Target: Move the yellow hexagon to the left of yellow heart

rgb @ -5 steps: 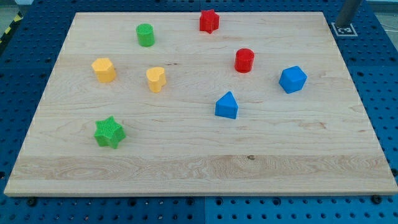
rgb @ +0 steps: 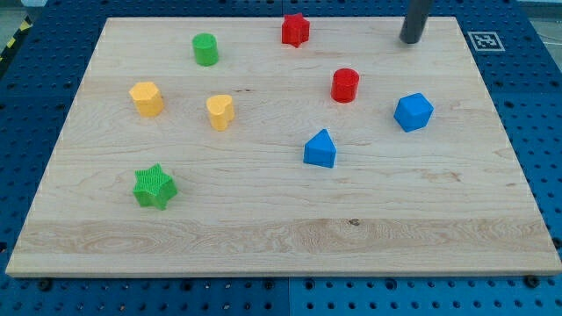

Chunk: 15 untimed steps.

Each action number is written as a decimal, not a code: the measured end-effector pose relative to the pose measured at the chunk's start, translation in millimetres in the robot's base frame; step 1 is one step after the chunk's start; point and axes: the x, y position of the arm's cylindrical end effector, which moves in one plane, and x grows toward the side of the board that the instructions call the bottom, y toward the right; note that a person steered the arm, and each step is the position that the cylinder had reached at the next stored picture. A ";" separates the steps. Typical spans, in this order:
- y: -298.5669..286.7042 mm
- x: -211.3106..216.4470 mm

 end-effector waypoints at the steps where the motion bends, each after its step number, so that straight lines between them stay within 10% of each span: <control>1: -13.7 1.8; 15: -423.3 9.1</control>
